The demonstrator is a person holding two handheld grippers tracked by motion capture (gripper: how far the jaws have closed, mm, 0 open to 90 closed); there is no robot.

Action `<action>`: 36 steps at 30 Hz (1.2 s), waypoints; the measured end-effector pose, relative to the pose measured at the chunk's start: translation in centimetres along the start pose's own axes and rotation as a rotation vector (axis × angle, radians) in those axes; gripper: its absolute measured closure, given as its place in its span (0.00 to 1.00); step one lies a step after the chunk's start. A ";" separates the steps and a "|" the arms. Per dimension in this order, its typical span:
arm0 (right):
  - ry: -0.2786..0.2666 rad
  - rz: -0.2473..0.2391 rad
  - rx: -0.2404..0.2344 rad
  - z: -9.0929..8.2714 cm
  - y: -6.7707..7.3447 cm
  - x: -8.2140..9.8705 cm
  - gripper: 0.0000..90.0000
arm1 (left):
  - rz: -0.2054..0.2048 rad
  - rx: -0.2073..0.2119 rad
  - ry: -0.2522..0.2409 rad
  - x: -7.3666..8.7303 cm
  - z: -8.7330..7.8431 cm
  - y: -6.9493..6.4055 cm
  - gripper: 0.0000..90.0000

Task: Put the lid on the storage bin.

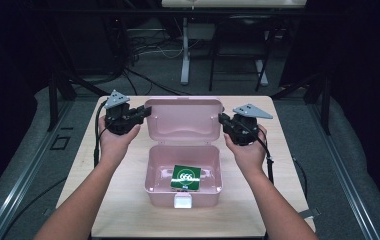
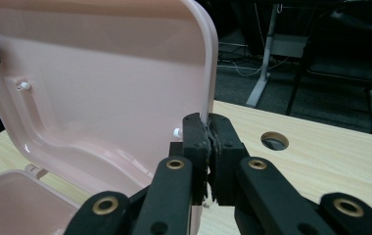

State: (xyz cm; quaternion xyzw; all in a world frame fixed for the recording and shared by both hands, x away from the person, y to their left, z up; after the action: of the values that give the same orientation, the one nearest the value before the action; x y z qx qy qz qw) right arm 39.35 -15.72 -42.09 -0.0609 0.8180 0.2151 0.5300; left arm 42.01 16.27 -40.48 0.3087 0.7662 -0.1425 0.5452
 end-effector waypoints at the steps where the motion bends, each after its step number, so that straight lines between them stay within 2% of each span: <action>1: 0.001 0.001 -0.001 0.0 0.0 0.0 0.96 | 0.001 0.003 -0.002 0.0 0.0 0.0 0.89; 7: -0.011 0.004 -0.012 -0.1 0.1 -0.1 0.93 | 0.004 0.007 -0.016 0.1 -0.4 -0.2 0.90; 15: -0.021 -0.016 -0.015 -0.6 0.5 -0.1 0.90 | 0.014 0.012 -0.019 0.2 -0.9 -0.4 0.90; 36: -0.035 -0.028 -0.026 -2.0 0.8 0.7 0.89 | 0.053 0.021 -0.036 0.3 -1.9 -1.2 0.90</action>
State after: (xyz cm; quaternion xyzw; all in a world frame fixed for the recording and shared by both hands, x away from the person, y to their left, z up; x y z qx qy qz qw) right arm 37.09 -15.77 -41.74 -0.0755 0.8049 0.2195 0.5461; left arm 39.77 16.54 -40.23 0.3320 0.7464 -0.1414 0.5592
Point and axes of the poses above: each handheld gripper's, and its own axes: z roughly forward along the jaws, x roughly out of its underside, y roughly to its left, the point moved 2 cm from there along z, roughly forward along the jaws, and after that the axes turned 13 degrees about z, right-handed, at the moved point
